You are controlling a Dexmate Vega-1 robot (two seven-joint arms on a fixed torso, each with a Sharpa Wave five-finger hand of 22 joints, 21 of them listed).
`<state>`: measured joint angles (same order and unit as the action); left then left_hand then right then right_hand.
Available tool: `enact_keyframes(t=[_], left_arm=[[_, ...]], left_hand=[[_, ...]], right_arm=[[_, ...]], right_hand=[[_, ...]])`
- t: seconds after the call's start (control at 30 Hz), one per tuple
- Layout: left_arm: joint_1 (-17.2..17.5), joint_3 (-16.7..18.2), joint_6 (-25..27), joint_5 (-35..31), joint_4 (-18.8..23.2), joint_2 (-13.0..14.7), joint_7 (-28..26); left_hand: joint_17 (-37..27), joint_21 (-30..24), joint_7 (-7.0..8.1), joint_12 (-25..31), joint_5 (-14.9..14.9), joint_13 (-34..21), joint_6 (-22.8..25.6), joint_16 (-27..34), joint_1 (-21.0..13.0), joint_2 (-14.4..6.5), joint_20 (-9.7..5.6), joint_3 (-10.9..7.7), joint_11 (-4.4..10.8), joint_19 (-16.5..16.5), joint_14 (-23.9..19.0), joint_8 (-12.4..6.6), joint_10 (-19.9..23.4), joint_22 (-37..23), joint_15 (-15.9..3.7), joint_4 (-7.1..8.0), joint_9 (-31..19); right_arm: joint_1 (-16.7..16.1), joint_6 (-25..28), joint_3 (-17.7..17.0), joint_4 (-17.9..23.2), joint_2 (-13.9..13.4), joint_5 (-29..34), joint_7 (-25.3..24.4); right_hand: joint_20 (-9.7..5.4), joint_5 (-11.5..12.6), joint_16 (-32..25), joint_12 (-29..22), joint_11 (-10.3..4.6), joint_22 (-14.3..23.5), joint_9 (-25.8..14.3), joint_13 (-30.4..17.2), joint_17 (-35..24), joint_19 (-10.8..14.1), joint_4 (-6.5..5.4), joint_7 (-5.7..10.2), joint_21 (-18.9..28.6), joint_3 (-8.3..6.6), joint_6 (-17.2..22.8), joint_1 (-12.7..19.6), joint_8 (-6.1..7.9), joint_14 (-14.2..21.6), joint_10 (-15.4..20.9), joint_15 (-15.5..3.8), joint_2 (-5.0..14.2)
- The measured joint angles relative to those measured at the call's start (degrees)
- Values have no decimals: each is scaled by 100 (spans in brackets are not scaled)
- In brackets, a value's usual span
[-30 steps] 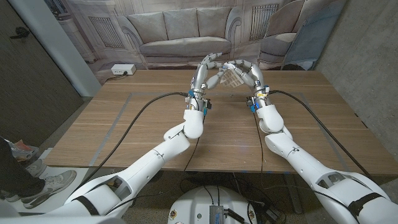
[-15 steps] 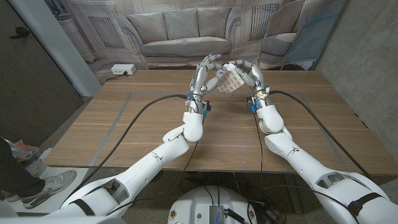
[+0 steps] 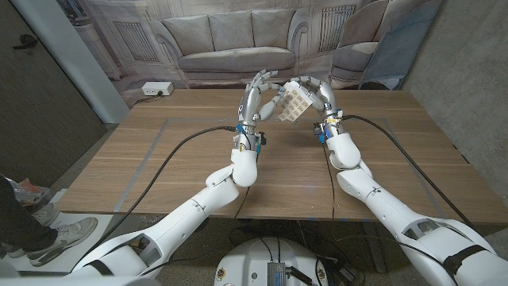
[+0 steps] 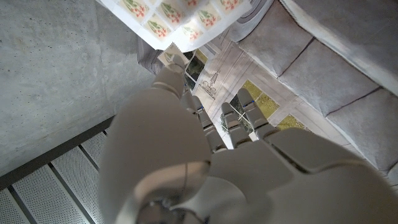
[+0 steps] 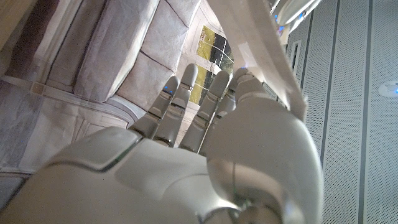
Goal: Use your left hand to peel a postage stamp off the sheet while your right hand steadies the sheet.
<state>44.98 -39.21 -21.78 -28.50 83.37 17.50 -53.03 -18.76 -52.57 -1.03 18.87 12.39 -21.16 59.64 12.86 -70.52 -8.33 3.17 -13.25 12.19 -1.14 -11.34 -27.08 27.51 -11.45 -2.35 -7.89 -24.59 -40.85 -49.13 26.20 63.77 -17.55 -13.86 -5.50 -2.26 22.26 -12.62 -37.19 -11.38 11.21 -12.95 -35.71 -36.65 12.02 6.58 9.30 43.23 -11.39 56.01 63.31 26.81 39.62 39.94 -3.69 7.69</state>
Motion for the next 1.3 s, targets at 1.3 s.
enact_keyframes(t=[1.3], left_arm=[[297, 196, -399, -321, -64, -34, -967]], left_hand=[[-53, -177, 200, 108, -1, -158, -27, 0, 332, 77, -8, -17, -14, -10, -74, -298, 6, 26, 31, -16, -3]], right_arm=[[-176, 483, 10, 450, -96, 110, -307]], right_hand=[[0, -8, 0, 0, -21, 0, 0, 0, 0, 1, -1, 0, 49, 1, 1, -34, 0, 0, 21, 0, 1]])
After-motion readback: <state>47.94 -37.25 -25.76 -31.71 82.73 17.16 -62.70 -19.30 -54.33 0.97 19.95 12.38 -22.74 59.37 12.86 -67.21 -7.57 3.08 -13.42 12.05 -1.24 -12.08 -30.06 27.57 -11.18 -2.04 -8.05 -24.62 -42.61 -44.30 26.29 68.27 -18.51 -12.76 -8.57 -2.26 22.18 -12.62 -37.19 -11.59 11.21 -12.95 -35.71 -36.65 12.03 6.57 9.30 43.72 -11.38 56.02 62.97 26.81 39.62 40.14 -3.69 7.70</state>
